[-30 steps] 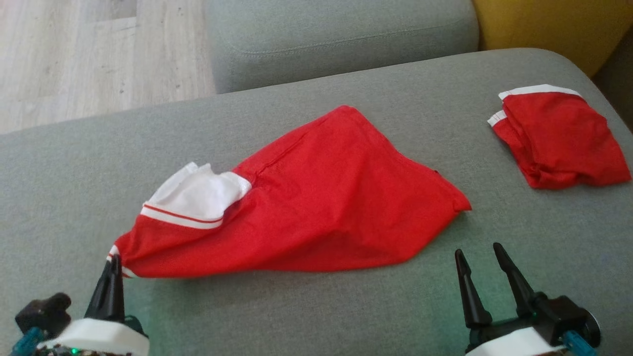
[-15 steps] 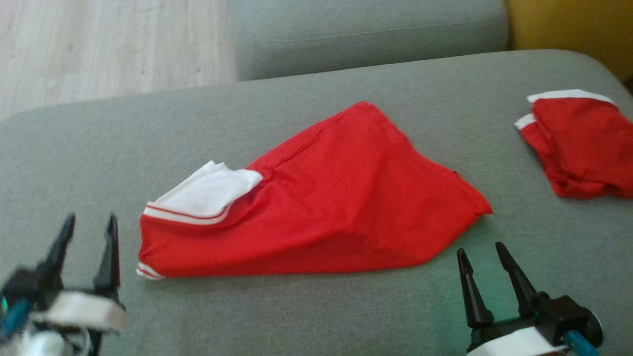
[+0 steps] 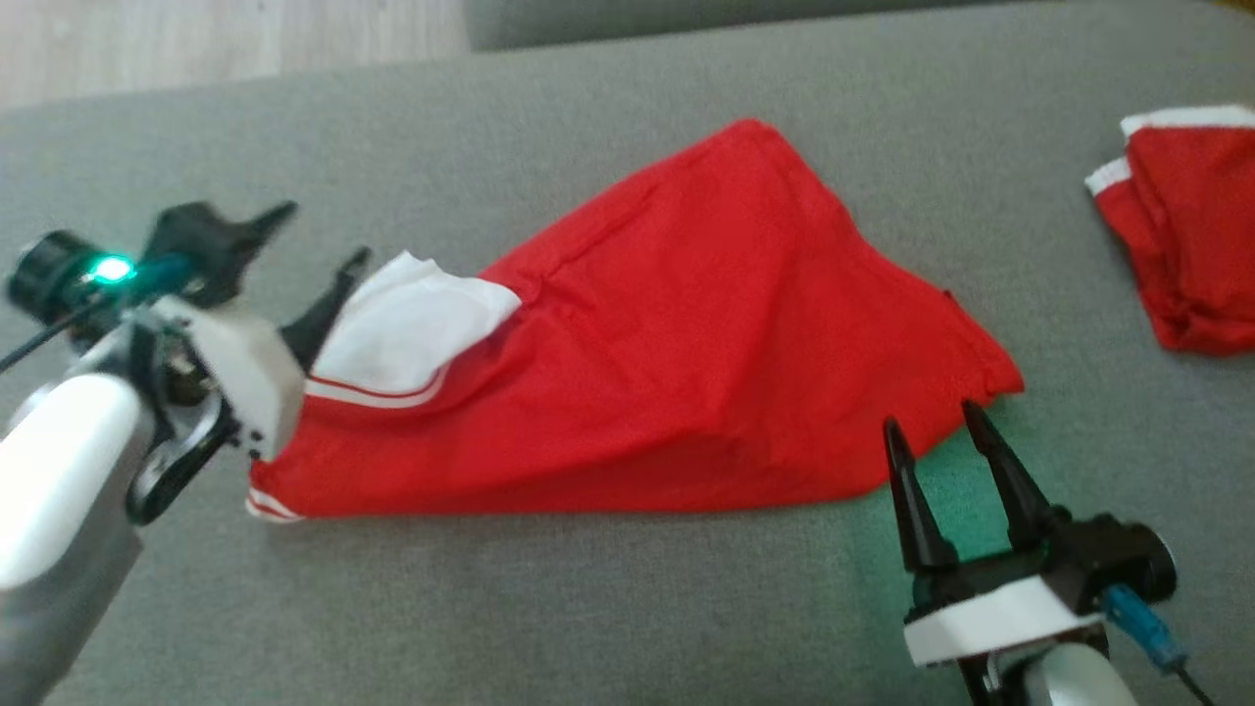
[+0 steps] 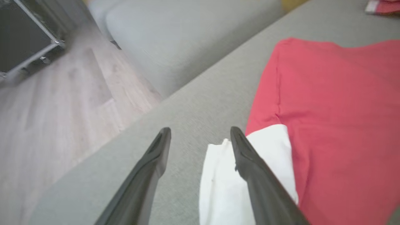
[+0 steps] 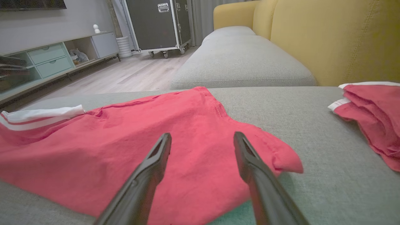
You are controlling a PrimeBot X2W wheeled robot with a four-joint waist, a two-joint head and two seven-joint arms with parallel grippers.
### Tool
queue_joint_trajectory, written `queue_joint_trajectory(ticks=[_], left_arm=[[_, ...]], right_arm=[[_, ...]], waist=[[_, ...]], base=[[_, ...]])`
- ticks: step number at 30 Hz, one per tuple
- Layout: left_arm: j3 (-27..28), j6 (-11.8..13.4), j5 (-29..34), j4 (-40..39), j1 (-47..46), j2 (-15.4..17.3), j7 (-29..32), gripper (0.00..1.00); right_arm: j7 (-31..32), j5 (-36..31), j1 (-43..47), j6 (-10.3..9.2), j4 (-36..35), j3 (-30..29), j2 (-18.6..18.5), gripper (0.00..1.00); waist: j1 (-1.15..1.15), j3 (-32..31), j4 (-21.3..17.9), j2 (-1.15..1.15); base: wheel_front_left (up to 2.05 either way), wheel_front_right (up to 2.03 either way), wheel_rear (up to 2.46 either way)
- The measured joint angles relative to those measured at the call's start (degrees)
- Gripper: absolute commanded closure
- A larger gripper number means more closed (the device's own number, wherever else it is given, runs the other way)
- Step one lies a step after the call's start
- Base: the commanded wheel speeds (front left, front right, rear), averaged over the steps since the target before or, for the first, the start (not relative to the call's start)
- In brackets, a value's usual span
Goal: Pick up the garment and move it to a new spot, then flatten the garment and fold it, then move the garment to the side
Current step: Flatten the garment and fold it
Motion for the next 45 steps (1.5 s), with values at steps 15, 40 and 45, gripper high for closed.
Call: queue_joint_trajectory(ticks=[15, 40, 45], left_arm=[[-19.1, 0.0, -14.8, 9.5, -15.5, 4.7, 4.4, 0.0], [-34.4, 0.0, -24.5, 11.4, -23.1, 6.7, -0.6, 0.0], [-35.1, 0.0, -25.8, 11.6, -23.4, 6.7, -0.1, 0.06]], right_arm=[[0.0, 0.5, -3.9, 0.0, 0.3, 1.5, 0.0, 0.0], [0.0, 1.6, -4.3, 0.0, 0.1, 0.8, 0.0, 0.0], [0.0, 1.6, -4.3, 0.0, 0.0, 0.8, 0.0, 0.0]], waist=[[0.0, 6.8, -4.5, 0.0], [-0.01, 9.4, -6.2, 0.0], [-0.01, 9.5, -6.2, 0.0]], base=[[0.0, 0.0, 0.0], [0.0, 0.0, 0.0], [0.0, 0.0, 0.0]])
